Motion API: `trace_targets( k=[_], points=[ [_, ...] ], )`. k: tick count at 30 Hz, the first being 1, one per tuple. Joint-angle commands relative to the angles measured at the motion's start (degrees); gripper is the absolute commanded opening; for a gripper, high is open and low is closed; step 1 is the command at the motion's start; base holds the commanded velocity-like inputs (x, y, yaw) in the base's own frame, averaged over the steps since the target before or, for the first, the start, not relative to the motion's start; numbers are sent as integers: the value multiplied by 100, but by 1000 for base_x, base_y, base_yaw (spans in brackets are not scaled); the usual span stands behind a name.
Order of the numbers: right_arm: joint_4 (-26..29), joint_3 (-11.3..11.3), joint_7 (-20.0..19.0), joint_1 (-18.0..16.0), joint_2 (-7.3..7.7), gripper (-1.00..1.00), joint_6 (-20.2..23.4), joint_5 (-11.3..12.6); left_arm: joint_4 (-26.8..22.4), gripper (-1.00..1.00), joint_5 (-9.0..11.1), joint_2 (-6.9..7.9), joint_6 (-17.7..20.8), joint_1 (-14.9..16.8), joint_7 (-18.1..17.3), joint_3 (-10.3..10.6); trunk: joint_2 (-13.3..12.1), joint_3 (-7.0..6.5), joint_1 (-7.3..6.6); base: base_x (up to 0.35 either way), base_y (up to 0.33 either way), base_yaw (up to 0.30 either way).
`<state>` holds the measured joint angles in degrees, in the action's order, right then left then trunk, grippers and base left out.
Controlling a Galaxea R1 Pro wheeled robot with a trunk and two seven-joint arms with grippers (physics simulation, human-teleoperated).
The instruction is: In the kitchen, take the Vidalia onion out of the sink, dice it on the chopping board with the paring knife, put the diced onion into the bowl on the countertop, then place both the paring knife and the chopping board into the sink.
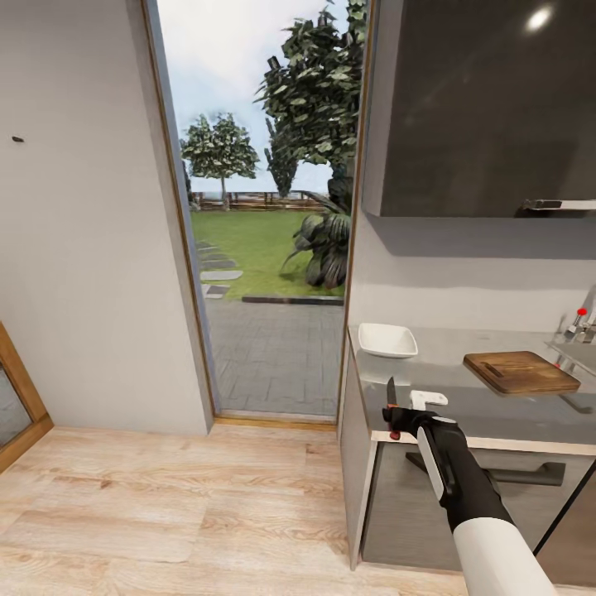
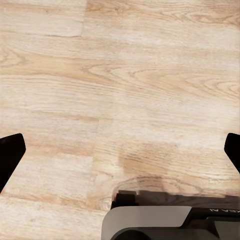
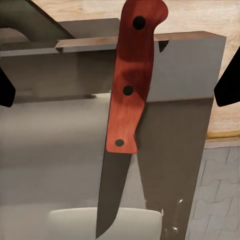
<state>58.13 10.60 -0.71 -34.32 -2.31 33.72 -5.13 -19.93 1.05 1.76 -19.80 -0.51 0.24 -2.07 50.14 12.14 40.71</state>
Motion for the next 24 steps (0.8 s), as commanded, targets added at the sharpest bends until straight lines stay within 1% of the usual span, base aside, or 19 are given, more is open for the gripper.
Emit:
trace_targets(
  k=[1,10,16,18,19,21,23,24],
  points=[
    [9,12,-17,-4,-6,100,30,-53,-8,100,10,0,-6,-2,2,-4,5,7,1,0,0,0],
    [25,13,-21,-4,-6,100,30,-55,-9,100,10,0,-6,-2,2,-4,5,7,1,0,0,0],
    [159,30,-39,-4,-6,100,41,-58,-11,100,10,0,-6,-2,2,-4,5,7,1,0,0,0],
    [308,33,-41,-4,-6,100,63,-55,-11,100,9,0,-6,-2,2,-4,5,7,1,3,-25,0],
    [581,28,-44,-4,-3,100,184,-52,-11,100,9,0,-6,-2,2,-4,5,7,1,54,-77,0],
    [937,20,-49,-4,7,100,388,-50,-11,100,9,0,-6,-2,2,-4,5,7,1,88,-107,0],
    [1265,15,-57,-4,16,100,553,-50,-6,100,9,0,-6,-2,2,-4,5,7,1,139,-151,0],
    [1328,14,-58,-4,17,100,583,-50,-6,100,9,0,-6,-2,2,-4,5,7,1,176,-184,0]
  ],
)
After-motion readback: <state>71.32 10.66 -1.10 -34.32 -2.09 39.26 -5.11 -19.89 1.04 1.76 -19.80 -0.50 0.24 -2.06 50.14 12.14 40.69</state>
